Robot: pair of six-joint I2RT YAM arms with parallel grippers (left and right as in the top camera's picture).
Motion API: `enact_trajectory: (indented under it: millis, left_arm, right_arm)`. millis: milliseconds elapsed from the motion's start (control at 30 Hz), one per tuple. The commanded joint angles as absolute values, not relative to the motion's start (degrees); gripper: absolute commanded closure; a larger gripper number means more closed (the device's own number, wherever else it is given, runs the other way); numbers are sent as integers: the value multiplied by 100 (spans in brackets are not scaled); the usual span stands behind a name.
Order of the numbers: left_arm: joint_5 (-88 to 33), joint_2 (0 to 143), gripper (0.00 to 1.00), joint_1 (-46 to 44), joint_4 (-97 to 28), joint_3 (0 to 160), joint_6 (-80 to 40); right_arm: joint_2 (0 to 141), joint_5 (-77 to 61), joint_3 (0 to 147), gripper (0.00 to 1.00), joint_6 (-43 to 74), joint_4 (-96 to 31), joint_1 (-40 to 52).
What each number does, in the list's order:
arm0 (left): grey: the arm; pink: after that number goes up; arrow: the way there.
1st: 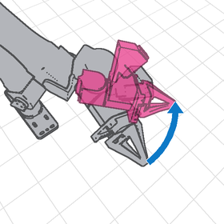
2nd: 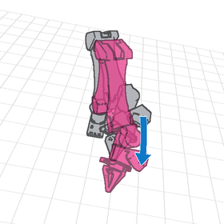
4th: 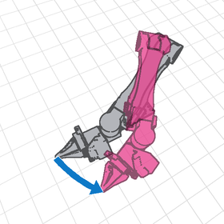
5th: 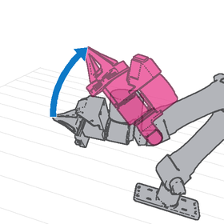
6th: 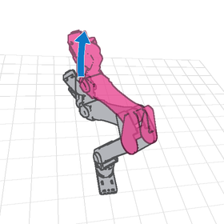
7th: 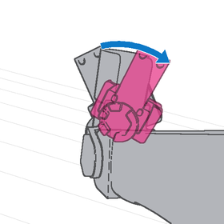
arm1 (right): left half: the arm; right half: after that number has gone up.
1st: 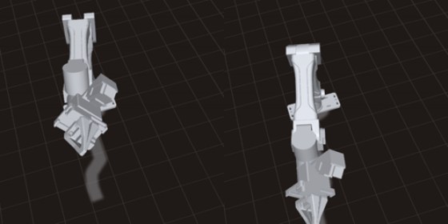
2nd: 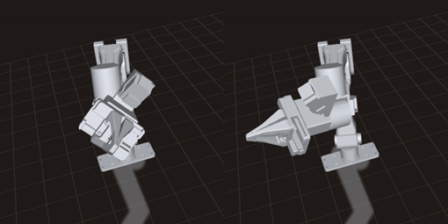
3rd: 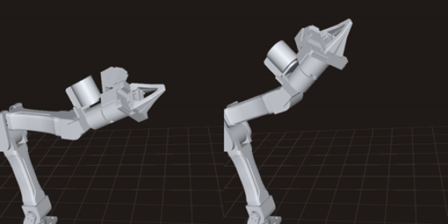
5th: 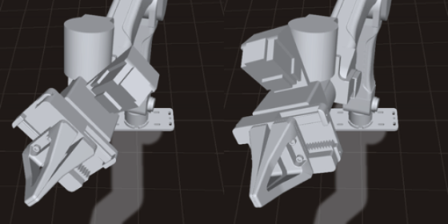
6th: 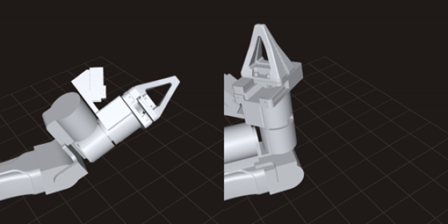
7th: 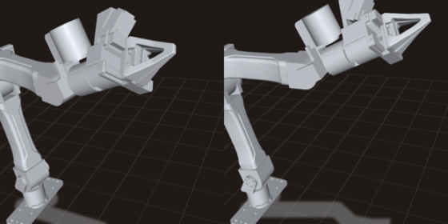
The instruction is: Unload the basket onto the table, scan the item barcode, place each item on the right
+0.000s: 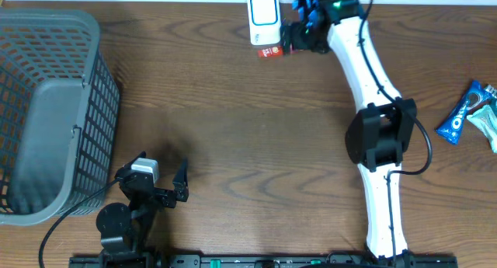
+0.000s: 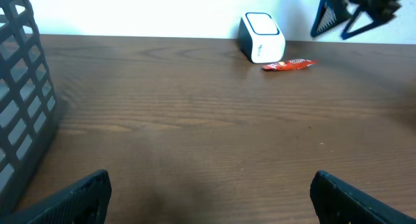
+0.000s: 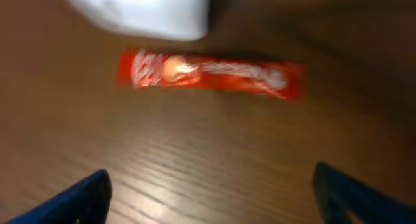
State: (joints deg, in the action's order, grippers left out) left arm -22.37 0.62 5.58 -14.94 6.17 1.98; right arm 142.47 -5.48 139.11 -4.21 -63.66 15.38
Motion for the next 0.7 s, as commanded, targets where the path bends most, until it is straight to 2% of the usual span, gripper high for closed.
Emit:
enact_trajectory:
  millis: [0, 67, 233, 500, 667]
  left_arm:
    - [-2272, 23, 2, 572, -1511, 486, 276]
    - [-2272, 23, 2, 572, -1511, 486, 276]
    - [-2272, 23, 2, 572, -1511, 486, 276]
    - [-2272, 23, 2, 572, -1511, 486, 276]
    - [-2272, 23, 2, 572, -1511, 486, 276]
  right_arm:
    - [14169, -639, 13456, 10, -3970, -6099, 1557]
    - [14171, -639, 13139, 1, -4383, -5655, 1522]
    - [14171, -987, 12717, 1, -4377, -4768, 1328]
    - [14396, -2718, 12700, 1, -4379, -3931, 1155]
    - [14752, -2687, 12700, 1, -4379, -3601, 1155]
